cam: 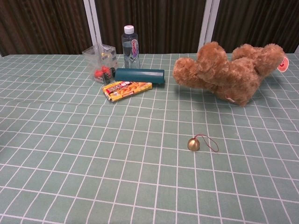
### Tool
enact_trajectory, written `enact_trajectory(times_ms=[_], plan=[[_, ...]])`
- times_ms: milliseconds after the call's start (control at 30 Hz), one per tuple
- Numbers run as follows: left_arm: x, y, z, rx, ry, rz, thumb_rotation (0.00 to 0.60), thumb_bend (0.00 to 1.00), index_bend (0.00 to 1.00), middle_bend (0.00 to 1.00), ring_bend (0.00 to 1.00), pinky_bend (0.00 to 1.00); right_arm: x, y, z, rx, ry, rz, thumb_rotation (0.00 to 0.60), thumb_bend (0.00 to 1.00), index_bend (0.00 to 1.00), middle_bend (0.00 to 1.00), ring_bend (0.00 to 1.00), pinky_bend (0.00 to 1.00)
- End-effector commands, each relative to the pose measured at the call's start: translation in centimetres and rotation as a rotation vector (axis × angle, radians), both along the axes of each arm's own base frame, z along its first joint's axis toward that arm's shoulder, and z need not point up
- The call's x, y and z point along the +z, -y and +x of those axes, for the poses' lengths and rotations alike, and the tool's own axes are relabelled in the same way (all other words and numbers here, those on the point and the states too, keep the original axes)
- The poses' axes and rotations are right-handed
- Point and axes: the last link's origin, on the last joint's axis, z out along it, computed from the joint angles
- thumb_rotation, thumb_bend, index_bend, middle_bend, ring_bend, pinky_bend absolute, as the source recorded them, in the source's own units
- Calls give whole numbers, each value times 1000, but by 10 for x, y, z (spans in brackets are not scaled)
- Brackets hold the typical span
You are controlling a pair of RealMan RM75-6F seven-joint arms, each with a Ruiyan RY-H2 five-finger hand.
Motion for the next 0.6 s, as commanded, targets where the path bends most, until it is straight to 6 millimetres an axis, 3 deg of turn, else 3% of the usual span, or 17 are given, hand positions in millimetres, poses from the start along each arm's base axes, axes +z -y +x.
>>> enact_trajectory(times_ms=[33,167,400,500,600], plan=[[0,1,-1,7,-9,-12,600,364,0,0,0,6,-2,2,2,18,1,-3,600,302,0,0,0,0],[2,4,2,-5,3,-17,600,366,0,0,0,6,-15,15,12,69,-32,23,600,302,0,0,0,0],[7,1,-2,8,4,-21,600,365,0,0,0,7,-56,63,62,194,-147,172,600,302,17,0,0,0],[9,3,-2,12,4,-20,600,366,0,0,0,7,-79,82,83,222,-174,241,600,302,76,0,0,0],[11,4,-3,17,3,-18,600,367,0,0,0,7,-101,100,102,234,-154,296,600,315,200,0,0,0]])
